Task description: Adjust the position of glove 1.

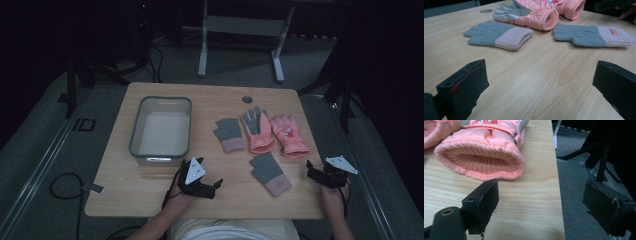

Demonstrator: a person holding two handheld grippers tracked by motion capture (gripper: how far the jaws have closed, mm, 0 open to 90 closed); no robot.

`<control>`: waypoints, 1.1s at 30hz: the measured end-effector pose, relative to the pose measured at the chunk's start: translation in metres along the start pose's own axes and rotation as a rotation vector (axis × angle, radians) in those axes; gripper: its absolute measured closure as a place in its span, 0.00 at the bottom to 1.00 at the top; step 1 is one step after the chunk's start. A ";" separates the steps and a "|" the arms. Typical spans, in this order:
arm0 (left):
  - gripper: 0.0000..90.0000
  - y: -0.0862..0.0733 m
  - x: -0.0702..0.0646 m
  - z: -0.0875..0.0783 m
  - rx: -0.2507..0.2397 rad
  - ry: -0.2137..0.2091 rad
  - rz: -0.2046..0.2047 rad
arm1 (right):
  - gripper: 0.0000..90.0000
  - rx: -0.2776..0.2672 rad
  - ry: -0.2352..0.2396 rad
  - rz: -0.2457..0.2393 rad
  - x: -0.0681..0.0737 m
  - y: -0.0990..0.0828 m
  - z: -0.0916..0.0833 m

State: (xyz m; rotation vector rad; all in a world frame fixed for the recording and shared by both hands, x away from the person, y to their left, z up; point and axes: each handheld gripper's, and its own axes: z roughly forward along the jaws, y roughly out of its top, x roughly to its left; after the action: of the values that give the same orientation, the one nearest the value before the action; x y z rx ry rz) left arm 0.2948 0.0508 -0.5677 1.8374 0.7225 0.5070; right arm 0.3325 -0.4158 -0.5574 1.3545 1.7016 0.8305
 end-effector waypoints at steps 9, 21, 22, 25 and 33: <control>0.00 -0.001 -0.003 -0.002 -0.019 0.017 0.024 | 0.15 0.025 -0.005 0.006 0.000 0.001 0.002; 0.02 -0.001 -0.007 -0.003 -0.024 0.022 0.029 | 0.15 0.037 -0.010 0.010 -0.001 0.002 0.004; 0.02 -0.001 -0.007 -0.003 -0.026 0.020 0.024 | 0.15 0.038 -0.002 0.012 -0.001 0.002 0.004; 0.02 -0.002 -0.007 -0.005 -0.041 0.017 0.022 | 0.15 0.046 0.003 0.027 -0.002 0.004 0.004; 0.02 -0.002 -0.006 -0.005 -0.034 0.031 -0.014 | 0.15 0.079 0.002 0.034 0.000 0.016 -0.001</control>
State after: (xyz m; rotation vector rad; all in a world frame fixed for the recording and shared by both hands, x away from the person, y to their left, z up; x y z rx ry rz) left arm 0.2870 0.0507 -0.5680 1.7952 0.7428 0.5365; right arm 0.3389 -0.4130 -0.5434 1.4398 1.7336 0.7912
